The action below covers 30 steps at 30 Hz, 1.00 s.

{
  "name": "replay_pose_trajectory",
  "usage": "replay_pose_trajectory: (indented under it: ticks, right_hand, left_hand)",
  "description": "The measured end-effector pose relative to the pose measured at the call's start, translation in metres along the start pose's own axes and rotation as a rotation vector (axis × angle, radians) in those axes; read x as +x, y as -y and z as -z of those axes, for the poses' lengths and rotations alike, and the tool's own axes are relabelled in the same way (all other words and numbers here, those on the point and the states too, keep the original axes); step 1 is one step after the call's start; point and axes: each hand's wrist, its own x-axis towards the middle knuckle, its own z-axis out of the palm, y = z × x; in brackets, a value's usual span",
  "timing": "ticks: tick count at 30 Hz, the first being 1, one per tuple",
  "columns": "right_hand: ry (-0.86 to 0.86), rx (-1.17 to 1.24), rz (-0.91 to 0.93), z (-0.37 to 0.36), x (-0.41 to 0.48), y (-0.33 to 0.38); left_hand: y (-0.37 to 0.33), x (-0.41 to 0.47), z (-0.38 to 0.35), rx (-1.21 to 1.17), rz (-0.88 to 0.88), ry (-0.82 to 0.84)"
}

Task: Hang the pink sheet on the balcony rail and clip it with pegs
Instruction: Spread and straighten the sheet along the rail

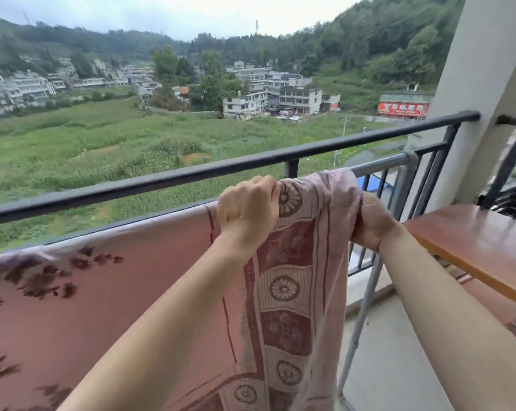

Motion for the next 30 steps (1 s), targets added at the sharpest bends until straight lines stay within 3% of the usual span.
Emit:
replay_pose_trajectory:
  ticks: [5, 7, 10, 16, 18, 20, 23, 27, 30]
  right_hand:
    - [-0.032, 0.092, 0.091, 0.024, 0.011, 0.012]
    - [0.014, -0.047, 0.127, 0.036, 0.012, 0.022]
    - [-0.062, -0.303, 0.214, 0.05, 0.011, 0.042]
    - [-0.313, -0.293, 0.669, 0.093, 0.007, 0.073]
    - [-0.376, -0.474, 0.584, 0.126, 0.01, 0.07]
    - [-0.298, -0.62, 0.353, 0.159, 0.009, 0.063]
    - [-0.149, -0.536, 0.141, 0.196, 0.007, 0.062]
    - [0.013, -0.572, 0.128, 0.204, 0.01, 0.07]
    - [0.08, -0.717, 0.226, 0.207, 0.016, 0.071]
  left_hand:
    - [-0.002, 0.001, -0.019, 0.015, -0.087, -0.147]
    - [-0.009, 0.005, -0.022, 0.009, -0.105, -0.157]
    - [-0.024, 0.014, -0.024, -0.034, -0.129, -0.189]
    - [-0.088, 0.035, -0.038, -0.056, -0.151, -0.398]
    - [-0.107, 0.035, -0.06, -0.028, -0.144, -0.349]
    - [-0.111, 0.026, -0.087, 0.027, -0.146, -0.314]
    - [-0.111, 0.013, -0.111, 0.081, -0.154, -0.384]
    - [-0.146, 0.007, -0.11, 0.096, 0.005, -0.381]
    - [-0.184, -0.013, -0.125, 0.007, -0.052, -0.261]
